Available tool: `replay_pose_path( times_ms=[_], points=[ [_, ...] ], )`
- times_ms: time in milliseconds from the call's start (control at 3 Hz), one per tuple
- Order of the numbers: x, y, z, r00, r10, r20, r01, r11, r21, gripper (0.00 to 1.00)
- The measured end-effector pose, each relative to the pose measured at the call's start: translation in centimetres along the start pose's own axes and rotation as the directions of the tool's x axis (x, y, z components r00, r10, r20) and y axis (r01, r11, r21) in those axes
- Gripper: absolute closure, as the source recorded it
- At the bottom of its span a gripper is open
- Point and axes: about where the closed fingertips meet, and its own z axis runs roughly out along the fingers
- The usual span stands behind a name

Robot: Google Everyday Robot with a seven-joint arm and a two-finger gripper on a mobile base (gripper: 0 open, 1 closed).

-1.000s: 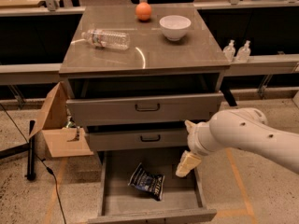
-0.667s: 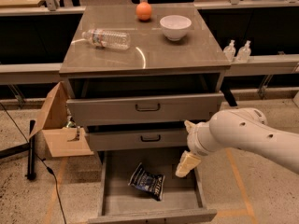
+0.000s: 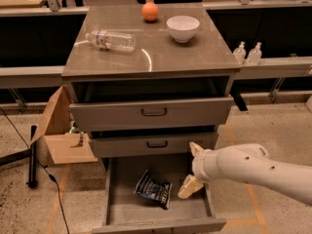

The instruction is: Pick blue chip bag from bottom drawer and place on counter

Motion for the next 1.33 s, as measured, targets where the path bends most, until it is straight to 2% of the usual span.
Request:
replay_pose_path(
  times_ms=[667,1000,1333],
  points=[
    [2.7,2.3,10.8,0.992,0.057,0.113,-0.057,0.9984,-0.004,0.0],
    [4.7,3.1,15.5,0.984,0.121,0.133,-0.117,0.9923,-0.041,0.0],
    [6.7,4.0,19.7,0.97,0.188,0.152,-0.176,0.9804,-0.088,0.0]
  ],
)
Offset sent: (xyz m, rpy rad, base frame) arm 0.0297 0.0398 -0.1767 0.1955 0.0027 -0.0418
